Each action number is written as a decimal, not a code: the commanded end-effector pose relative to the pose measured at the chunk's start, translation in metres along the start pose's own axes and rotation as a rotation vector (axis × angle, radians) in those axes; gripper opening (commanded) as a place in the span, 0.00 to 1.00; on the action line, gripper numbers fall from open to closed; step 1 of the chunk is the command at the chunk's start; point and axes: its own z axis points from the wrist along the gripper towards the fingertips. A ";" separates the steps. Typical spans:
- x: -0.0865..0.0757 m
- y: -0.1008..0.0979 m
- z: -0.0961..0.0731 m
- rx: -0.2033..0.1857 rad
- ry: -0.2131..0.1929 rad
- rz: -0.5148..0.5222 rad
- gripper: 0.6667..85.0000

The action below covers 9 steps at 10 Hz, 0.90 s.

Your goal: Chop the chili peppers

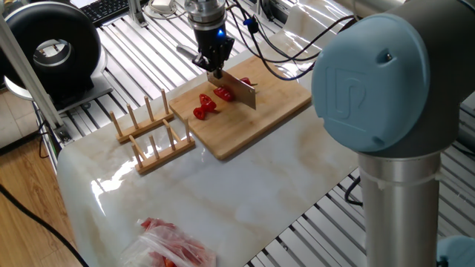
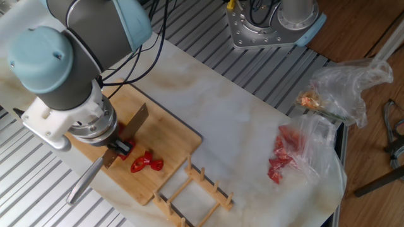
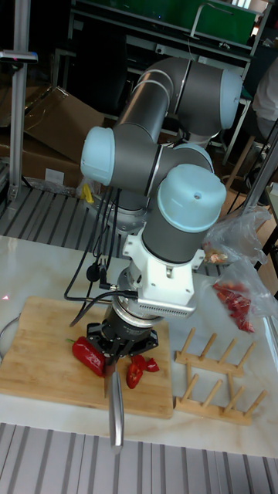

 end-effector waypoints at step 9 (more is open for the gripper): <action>0.036 0.001 -0.022 -0.060 0.043 -0.010 0.01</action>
